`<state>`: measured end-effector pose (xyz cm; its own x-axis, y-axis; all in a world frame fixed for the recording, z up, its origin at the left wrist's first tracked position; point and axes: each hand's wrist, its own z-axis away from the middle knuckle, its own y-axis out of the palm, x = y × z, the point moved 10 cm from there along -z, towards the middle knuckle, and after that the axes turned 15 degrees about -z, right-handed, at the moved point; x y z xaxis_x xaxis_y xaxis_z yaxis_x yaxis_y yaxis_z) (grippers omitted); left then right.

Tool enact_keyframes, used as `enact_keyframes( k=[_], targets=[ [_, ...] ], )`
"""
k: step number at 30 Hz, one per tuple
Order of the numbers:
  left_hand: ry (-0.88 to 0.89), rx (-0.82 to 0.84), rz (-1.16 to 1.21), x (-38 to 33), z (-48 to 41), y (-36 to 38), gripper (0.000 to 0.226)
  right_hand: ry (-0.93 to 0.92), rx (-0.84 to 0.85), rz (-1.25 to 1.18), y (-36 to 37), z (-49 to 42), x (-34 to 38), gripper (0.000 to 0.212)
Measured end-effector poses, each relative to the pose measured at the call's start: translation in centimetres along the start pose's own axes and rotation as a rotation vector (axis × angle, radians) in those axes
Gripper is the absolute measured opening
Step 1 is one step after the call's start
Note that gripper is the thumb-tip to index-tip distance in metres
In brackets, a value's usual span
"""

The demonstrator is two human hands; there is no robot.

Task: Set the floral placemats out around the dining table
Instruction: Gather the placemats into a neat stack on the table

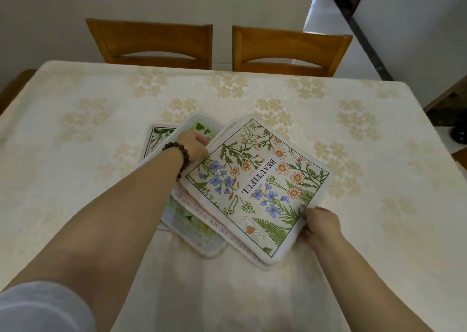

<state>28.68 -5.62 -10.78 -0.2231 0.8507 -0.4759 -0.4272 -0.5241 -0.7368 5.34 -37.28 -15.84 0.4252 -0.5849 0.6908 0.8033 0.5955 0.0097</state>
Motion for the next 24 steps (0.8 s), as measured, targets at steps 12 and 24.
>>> enact_keyframes(
  k=[12,24],
  targets=[
    [-0.057,-0.057,0.18,3.7,2.0,-3.3,0.036,-0.084,0.135,0.017,4.5,2.1,1.0,0.026],
    [-0.143,-0.183,0.164,11.3,3.4,-7.8,0.039,-0.061,0.236,0.064,10.2,5.8,-3.1,0.031]
  ],
)
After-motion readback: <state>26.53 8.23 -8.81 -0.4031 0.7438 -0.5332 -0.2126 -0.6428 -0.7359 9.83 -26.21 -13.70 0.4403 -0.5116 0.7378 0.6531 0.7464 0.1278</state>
